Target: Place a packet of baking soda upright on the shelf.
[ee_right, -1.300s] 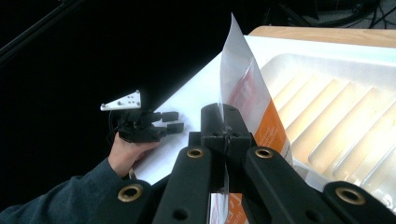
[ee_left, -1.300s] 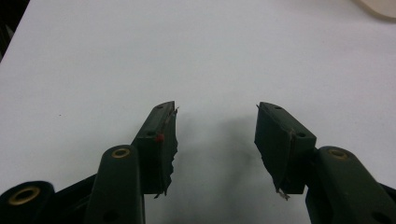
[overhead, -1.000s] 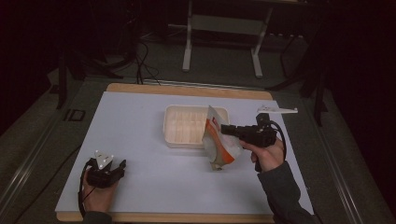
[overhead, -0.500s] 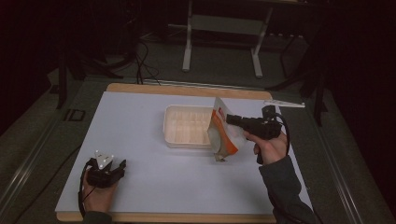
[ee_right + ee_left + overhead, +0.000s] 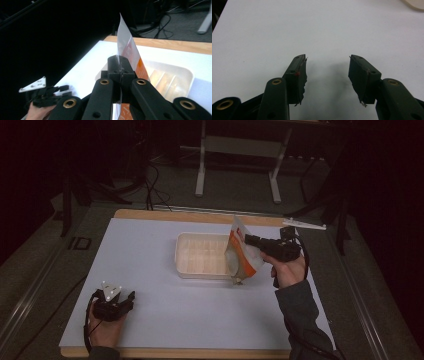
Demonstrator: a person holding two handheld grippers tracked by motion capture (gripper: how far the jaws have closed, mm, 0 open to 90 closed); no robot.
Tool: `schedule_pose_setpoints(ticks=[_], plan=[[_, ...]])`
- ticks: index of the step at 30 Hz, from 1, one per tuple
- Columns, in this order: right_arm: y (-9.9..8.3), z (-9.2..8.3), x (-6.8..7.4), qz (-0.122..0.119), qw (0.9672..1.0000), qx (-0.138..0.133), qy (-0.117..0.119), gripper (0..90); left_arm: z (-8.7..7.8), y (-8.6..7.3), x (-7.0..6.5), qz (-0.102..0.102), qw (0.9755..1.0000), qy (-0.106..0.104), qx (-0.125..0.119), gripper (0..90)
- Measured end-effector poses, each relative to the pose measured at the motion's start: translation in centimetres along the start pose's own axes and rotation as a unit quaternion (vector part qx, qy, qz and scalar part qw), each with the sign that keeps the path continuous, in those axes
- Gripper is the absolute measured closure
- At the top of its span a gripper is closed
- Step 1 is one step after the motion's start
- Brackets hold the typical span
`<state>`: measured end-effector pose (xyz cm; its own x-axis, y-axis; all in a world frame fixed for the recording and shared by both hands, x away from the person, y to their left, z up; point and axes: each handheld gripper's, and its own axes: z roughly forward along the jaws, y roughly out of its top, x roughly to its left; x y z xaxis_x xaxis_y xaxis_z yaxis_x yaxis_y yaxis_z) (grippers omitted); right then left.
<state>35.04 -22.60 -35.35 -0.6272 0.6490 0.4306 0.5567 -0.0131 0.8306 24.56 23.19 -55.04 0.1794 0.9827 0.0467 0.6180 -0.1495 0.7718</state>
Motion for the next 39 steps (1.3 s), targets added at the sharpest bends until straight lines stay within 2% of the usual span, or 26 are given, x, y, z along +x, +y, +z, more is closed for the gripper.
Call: schedule_pose_setpoints(ticks=[15, 24, 31, 33, 39], plan=[[1.2, 1.1, -0.6, 0.008, 0.9987, -0.015, -0.048, 90.0, 0.0, 0.0, 0.0, 0.0, 1.0, 0.0, 0.0, 48.0], [1.3, 1.9, -0.4, -0.003, 0.9947, -0.022, -0.1, 90.0, 0.0, 0.0, 0.0, 0.0, 1.0, 0.0, 0.001, 48.1], [1.6, 2.1, -0.4, 0.002, 0.9921, -0.034, -0.121, 90.0, 0.0, 0.0, 0.0, 0.002, 1.0, -0.001, 0.002, 48.1], [1.5, 2.4, -0.4, -0.001, 0.9903, -0.035, -0.134, 90.0, 0.0, 0.0, 0.0, 0.002, 1.0, -0.001, 0.002, 48.1], [1.3, 3.1, -1.0, 0.013, 0.9876, -0.045, -0.15, 90.0, 0.0, 0.0, 0.0, 0.0, 1.0, 0.0, 0.001, 48.1]])
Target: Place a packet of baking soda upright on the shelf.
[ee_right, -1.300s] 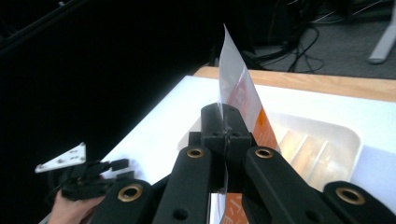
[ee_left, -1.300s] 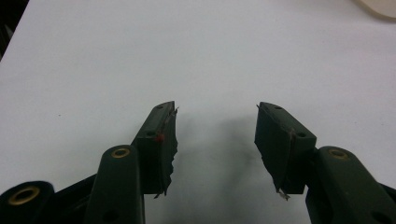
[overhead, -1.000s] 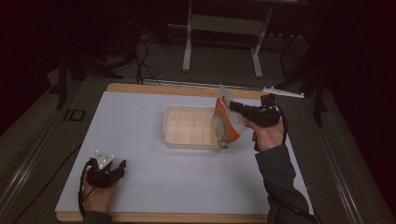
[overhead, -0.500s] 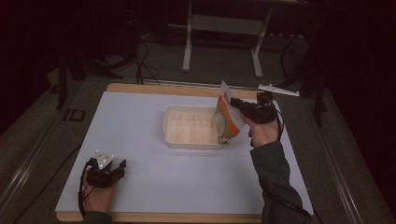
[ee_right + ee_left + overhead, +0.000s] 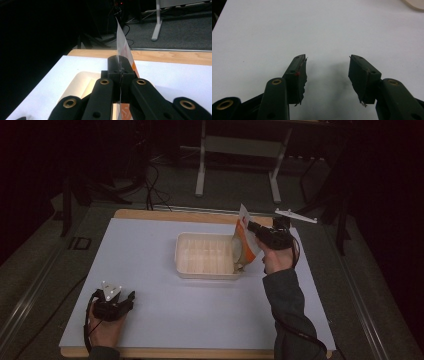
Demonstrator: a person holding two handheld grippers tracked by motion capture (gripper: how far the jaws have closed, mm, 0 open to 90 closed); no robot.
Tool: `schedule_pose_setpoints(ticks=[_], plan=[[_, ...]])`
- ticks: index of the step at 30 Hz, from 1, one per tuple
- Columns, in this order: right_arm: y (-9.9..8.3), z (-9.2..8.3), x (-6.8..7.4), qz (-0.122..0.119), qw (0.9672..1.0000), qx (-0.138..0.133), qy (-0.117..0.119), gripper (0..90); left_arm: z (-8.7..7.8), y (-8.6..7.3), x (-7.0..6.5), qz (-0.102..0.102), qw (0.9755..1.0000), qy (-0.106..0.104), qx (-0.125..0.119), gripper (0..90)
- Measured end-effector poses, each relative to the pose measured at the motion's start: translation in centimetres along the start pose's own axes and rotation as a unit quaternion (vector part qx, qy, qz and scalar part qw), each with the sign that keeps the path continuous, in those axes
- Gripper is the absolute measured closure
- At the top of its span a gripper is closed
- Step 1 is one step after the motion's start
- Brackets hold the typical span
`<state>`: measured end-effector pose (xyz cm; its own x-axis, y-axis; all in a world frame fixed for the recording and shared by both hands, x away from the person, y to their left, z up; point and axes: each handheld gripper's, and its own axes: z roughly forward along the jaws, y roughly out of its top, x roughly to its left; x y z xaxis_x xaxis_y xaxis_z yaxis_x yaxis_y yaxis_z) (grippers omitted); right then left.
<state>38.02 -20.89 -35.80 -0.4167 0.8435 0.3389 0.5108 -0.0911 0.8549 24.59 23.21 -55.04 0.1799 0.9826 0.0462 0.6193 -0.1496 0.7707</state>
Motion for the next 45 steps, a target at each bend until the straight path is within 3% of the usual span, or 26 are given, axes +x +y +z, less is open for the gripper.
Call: schedule_pose_setpoints(ticks=[13, 45], plan=[[-0.6, 1.1, -0.1, 0.006, 0.9997, -0.006, -0.024, 90.0, 0.0, 0.0, 0.0, 0.0, 1.0, 0.0, -0.002, 48.0], [-2.4, 3.3, -1.0, 0.032, 0.9991, -0.003, -0.028, 90.0, -0.1, 0.0, 0.0, -0.001, 1.0, 0.0, -0.003, 47.9]])
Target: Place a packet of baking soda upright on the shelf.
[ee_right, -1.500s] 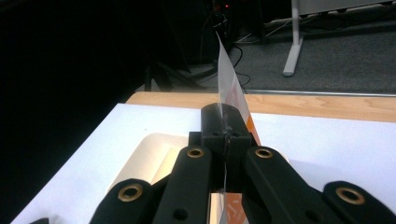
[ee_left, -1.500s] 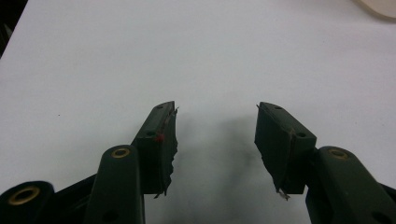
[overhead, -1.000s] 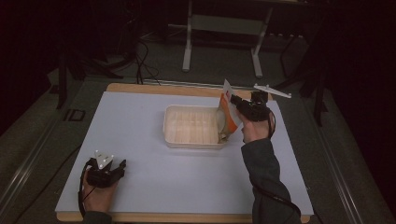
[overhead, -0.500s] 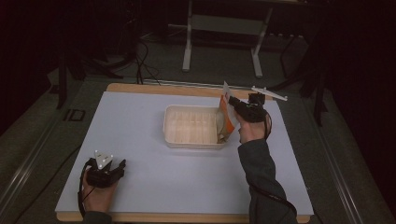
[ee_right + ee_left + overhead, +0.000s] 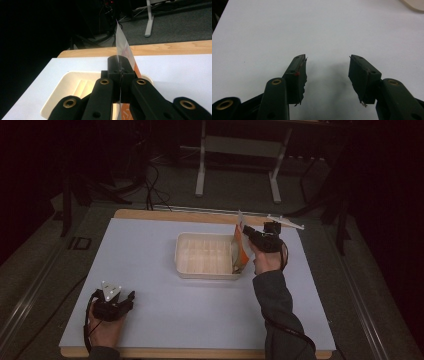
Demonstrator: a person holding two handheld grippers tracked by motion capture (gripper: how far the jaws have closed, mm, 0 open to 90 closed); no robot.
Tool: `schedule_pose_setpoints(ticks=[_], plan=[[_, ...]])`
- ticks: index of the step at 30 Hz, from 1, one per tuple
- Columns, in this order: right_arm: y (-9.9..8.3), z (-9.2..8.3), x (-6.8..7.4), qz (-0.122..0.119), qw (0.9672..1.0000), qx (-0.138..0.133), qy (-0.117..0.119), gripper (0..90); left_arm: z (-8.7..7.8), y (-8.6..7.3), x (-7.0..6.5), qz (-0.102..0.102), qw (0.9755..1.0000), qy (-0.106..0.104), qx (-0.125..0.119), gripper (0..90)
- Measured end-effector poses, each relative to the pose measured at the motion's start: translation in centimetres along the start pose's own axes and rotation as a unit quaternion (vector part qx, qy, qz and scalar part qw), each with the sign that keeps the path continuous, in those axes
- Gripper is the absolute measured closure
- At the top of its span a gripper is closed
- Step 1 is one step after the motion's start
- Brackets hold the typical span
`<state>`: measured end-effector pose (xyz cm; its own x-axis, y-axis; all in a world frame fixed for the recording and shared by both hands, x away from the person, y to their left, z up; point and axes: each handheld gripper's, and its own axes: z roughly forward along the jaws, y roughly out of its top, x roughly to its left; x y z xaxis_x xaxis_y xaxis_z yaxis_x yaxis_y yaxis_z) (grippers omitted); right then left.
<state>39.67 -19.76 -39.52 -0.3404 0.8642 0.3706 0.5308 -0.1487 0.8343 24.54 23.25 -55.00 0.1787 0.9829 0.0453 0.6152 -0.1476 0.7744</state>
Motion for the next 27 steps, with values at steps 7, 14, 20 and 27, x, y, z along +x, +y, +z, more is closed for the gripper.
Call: schedule_pose_setpoints(ticks=[7, 14, 20, 27], plan=[[-0.2, 0.24, -0.04, 0.001, 1.0, 0.001, 0.0, 90.0, 0.0, -0.01, 0.0, 0.0, 1.0, 0.0, 0.0, 47.9], [-0.31, 0.39, -0.03, 0.001, 1.0, 0.0, -0.001, 90.0, 0.02, 0.0, -0.02, 0.0, 1.0, 0.0, 0.0, 47.7], [-0.58, 0.66, -0.05, 0.003, 1.0, 0.003, -0.001, 90.0, -0.02, 0.0, 0.03, 0.0, 1.0, 0.0, 0.0, 47.7], [-0.69, 0.73, 0.03, 0.002, 1.0, 0.002, 0.001, 90.0, -0.03, 0.01, -0.01, 0.0, 1.0, -0.001, 0.0, 47.6]])
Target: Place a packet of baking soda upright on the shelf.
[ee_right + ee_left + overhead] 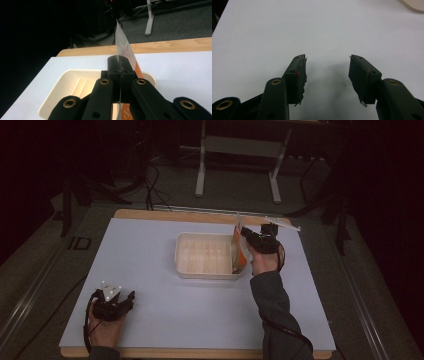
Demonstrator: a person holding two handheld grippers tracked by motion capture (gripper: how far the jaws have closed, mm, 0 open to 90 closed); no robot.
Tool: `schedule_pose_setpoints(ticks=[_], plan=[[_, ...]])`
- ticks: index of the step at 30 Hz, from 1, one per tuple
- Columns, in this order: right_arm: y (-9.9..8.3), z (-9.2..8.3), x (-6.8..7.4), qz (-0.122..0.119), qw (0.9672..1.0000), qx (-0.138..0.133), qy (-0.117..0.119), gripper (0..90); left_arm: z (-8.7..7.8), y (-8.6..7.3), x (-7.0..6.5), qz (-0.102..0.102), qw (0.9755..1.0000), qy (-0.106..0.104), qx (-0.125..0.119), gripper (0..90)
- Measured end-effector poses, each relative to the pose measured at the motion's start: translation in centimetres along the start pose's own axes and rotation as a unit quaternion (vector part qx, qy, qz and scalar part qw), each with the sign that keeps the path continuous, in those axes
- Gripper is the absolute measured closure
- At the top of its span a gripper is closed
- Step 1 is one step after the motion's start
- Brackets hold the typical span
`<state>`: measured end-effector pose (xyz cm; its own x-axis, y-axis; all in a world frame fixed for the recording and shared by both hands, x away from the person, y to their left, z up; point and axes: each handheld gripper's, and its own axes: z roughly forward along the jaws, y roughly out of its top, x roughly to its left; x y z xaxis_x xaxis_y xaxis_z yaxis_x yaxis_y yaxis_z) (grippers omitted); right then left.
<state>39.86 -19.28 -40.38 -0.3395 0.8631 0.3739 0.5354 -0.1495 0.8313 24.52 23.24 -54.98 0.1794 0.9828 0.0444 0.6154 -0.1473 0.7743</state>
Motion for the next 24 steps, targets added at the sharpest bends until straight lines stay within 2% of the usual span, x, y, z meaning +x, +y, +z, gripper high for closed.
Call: schedule_pose_setpoints(ticks=[16, 24], plan=[[-0.41, 0.01, 0.02, -0.01, 0.9999, 0.002, 0.004, 90.0, 0.04, -0.01, -0.05, 0.0, 1.0, 0.0, 0.001, 47.5], [-0.66, 0.3, 0.01, -0.014, 0.9998, 0.013, 0.008, 89.8, 0.04, -0.01, -0.05, 0.0, 1.0, -0.001, 0.001, 47.5]])
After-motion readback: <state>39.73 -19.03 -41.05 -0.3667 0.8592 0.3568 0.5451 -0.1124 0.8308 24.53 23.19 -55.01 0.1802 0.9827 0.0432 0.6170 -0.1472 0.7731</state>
